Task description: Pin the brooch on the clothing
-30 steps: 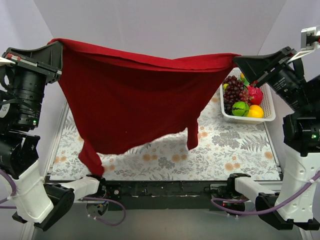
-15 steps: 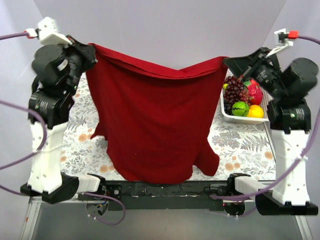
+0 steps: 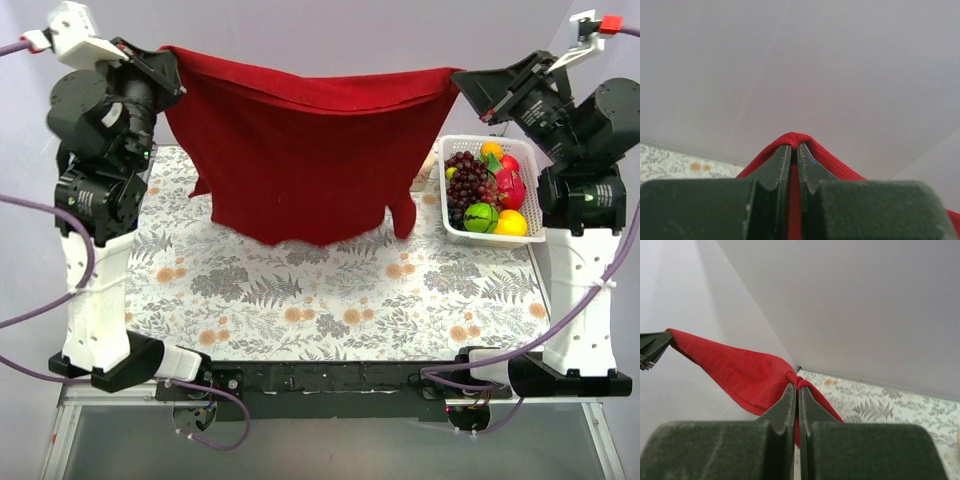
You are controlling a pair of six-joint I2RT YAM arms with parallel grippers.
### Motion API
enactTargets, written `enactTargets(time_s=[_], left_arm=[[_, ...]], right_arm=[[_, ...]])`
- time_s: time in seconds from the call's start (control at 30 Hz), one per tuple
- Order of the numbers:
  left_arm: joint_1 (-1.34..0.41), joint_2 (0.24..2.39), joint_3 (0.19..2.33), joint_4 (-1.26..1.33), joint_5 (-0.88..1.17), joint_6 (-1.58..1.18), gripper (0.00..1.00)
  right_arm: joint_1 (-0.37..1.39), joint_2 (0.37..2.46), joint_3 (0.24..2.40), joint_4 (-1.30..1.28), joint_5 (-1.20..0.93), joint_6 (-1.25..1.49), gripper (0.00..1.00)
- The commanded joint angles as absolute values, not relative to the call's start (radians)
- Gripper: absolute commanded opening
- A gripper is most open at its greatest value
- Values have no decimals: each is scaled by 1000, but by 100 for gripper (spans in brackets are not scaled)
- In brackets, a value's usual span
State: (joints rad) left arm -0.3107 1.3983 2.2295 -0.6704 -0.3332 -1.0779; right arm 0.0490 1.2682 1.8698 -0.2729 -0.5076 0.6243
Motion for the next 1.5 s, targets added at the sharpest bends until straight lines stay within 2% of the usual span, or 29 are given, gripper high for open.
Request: enactTargets(time_s=[0.0, 0.27, 0.57, 0.93, 1.17, 1.47], left_arm=[[-311, 1335, 2278, -618, -336, -1049, 0], [-311, 1210, 2166, -647, -328, -1086, 0], [-311, 1187, 2143, -706, -314, -1089, 0], [-311, 1259, 2088, -663, -368, -1025, 0], [-310, 1339, 2072, -608, -399, -979, 0], [-308, 1460, 2206, -591, -396, -950, 0]], right_arm=[[54, 1212, 1928, -181, -529, 653, 1], [54, 1123, 1882, -219, -528, 649, 1], [52, 1100, 1896, -236, -517, 643, 1], [52, 1152, 1786, -180, -518, 637, 1], [52, 1244, 1787, -140, -523, 638, 1], [58, 1341, 1879, -123, -535, 652, 1]])
